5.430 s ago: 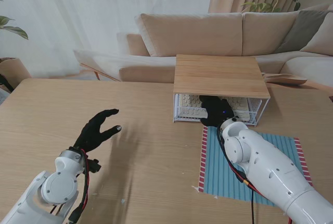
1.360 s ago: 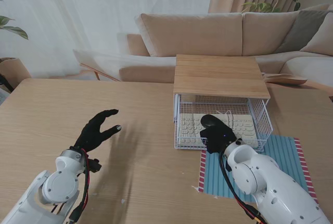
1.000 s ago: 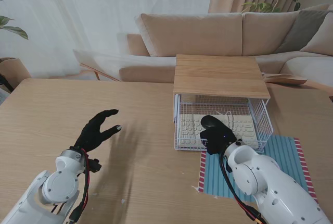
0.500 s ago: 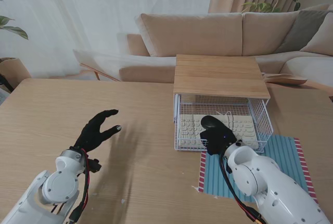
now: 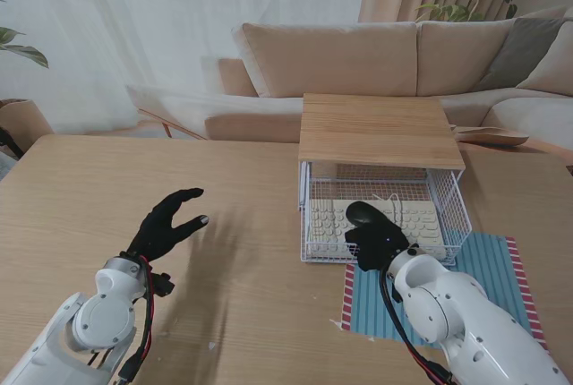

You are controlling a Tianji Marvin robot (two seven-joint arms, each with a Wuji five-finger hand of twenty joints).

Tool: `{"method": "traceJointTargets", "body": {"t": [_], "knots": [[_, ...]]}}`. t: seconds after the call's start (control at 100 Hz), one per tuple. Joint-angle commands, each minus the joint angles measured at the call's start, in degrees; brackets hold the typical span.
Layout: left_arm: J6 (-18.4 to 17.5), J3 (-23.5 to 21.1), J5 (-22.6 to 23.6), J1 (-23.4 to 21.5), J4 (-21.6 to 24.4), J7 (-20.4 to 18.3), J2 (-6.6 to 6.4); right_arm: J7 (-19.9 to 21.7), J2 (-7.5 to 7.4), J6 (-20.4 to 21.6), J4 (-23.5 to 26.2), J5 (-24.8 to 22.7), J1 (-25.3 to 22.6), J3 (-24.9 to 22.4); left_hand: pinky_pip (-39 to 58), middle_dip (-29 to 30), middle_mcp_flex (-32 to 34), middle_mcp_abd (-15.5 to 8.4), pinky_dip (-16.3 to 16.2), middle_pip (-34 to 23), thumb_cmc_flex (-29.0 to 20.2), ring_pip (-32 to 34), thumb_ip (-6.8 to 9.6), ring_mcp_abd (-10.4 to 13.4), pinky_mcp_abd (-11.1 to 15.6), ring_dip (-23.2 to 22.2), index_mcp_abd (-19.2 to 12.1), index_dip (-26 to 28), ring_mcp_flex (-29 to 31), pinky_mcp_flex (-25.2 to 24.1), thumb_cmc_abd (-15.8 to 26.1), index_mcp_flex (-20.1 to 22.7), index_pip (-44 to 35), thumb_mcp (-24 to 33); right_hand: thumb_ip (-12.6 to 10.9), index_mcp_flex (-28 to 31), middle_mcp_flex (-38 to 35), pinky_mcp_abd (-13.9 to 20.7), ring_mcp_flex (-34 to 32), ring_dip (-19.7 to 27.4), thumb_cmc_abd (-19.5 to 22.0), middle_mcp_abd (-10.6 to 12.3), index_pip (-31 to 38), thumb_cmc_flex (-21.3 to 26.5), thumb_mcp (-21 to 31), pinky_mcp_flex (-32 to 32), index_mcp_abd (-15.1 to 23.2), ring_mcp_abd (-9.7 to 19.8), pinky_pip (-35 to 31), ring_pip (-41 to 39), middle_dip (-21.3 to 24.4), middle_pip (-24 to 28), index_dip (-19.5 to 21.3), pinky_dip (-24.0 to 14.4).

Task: Unroll the mouse pad and set up the keyboard and mouse from the tabletop organizer

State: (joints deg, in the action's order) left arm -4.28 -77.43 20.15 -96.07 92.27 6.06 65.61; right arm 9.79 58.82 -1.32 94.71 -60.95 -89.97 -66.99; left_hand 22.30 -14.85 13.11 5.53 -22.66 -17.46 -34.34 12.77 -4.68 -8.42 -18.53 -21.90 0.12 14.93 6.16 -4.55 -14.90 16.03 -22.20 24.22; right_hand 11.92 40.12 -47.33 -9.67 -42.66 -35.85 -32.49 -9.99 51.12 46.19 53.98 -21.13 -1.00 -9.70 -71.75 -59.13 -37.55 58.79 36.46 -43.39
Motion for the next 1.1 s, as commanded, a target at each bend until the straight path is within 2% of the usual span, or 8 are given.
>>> {"method": "traceJointTargets", "body": {"t": [0.0,0.16,0.38,0.48,0.56,0.59,0.93,1.09], "knots": [[0.32,0.07,-0.02,-0.2,0.35,-0.88,0.18,1.12,0.23,0.45,-0.06,0.04,-1.44,0.71,-1.48,0.67,-1.42,0.77,-1.57,0.84,0.08,-1.07,1.64,0.38,0.11,-0.83,-0.13,-0.51,-1.87,-0.44,1.08,0.26,0.99,-0.36,0.59,3.08,-0.65,1.89,-3.42,-2.03,-0.3,0.69,4.26,2.07,0.91,0.74,7.06,1.17,-0.02,-6.61,-0.26,1.51,0.1,-0.01],[0.37,0.09,0.0,-0.2,0.35,-0.92,0.17,0.84,0.28,0.24,0.34,-0.2,-1.94,0.27,-1.49,0.68,-1.43,0.8,-1.59,0.85,0.03,-1.01,1.66,0.36,0.04,-0.86,-0.09,-0.51,-1.81,-0.43,1.1,0.32,0.98,-0.3,0.55,2.11,-0.12,1.93,-3.19,-1.89,-0.27,0.9,3.7,1.65,0.75,0.73,6.62,1.31,0.02,-6.4,-0.14,1.25,-0.32,0.07],[0.34,0.06,0.0,-0.15,0.31,-0.82,0.19,2.23,0.24,0.05,2.92,-0.85,-3.72,-1.53,-1.45,0.68,-1.43,0.86,-1.66,0.85,0.1,-0.98,1.64,0.8,0.07,-0.87,-0.14,-0.51,-1.76,-0.41,1.07,0.29,0.99,-0.35,0.03,-6.0,7.84,2.23,3.02,1.34,-1.15,2.06,-1.84,-2.28,-1.14,4.64,3.91,1.0,2.1,-0.79,2.9,-2.33,-5.6,1.39],[0.29,0.07,0.02,-0.16,0.3,-0.87,0.17,3.83,0.1,0.88,4.49,-1.25,-4.69,-2.72,-1.38,0.63,-1.39,0.9,-1.71,0.74,0.17,-0.76,1.63,1.1,-0.03,-0.93,-0.09,-0.51,-1.57,-0.41,0.98,0.3,1.01,-0.4,-2.42,-7.86,14.14,2.71,8.08,3.55,1.34,3.45,-10.43,-6.96,-2.04,8.55,2.68,1.26,3.52,2.24,5.05,-3.93,-4.51,1.7],[0.27,0.09,0.0,-0.15,0.3,-0.96,0.15,4.11,0.1,1.32,5.49,-1.45,-5.4,-3.46,-1.34,0.6,-1.41,0.95,-1.74,0.71,0.17,-0.66,1.64,0.99,-0.03,-0.91,-0.09,-0.52,-1.57,-0.4,0.91,0.32,1.02,-0.39,-5.58,-9.15,17.28,2.89,11.05,4.02,3.05,3.63,-14.96,-10.04,-2.52,10.84,1.94,1.04,4.66,3.39,5.76,-4.74,-2.02,1.77],[0.28,0.1,-0.03,-0.15,0.31,-0.97,0.16,4.41,0.1,1.39,6.02,-1.48,-5.7,-3.77,-1.33,0.6,-1.41,0.92,-1.75,0.7,0.13,-0.67,1.65,1.02,-0.03,-0.89,-0.08,-0.52,-1.6,-0.41,0.9,0.31,1.02,-0.36,-6.55,-9.98,18.72,3.04,12.48,4.24,3.32,3.81,-17.23,-10.45,-3.31,11.88,2.01,0.98,5.35,4.04,6.41,-4.98,0.45,1.7],[0.23,0.13,0.0,-0.22,0.37,-1.0,0.14,4.69,0.39,3.42,12.85,-2.44,-9.75,-8.54,-1.22,0.64,-1.44,0.92,-1.84,0.79,0.23,-0.78,1.65,0.83,-0.06,-0.75,-0.11,-0.51,-1.71,-0.42,0.85,0.26,1.01,-0.39,-6.64,-11.84,21.41,3.27,15.62,4.54,4.21,3.64,-19.0,-11.76,-5.19,14.32,1.82,0.7,6.63,5.09,6.27,-4.74,0.78,1.65],[0.09,0.11,-0.03,-0.24,0.41,-0.99,0.14,3.58,0.54,4.36,13.61,-2.65,-10.2,-9.75,-1.12,0.63,-1.42,0.81,-1.92,0.76,0.28,-0.75,1.65,0.89,-0.04,-0.76,-0.16,-0.51,-1.65,-0.44,0.85,0.25,1.0,-0.36,-6.64,-12.84,23.09,3.46,16.74,4.57,4.48,3.77,-19.65,-12.81,-6.21,15.2,1.94,0.69,7.14,5.26,6.25,-5.21,0.84,1.59]]}}
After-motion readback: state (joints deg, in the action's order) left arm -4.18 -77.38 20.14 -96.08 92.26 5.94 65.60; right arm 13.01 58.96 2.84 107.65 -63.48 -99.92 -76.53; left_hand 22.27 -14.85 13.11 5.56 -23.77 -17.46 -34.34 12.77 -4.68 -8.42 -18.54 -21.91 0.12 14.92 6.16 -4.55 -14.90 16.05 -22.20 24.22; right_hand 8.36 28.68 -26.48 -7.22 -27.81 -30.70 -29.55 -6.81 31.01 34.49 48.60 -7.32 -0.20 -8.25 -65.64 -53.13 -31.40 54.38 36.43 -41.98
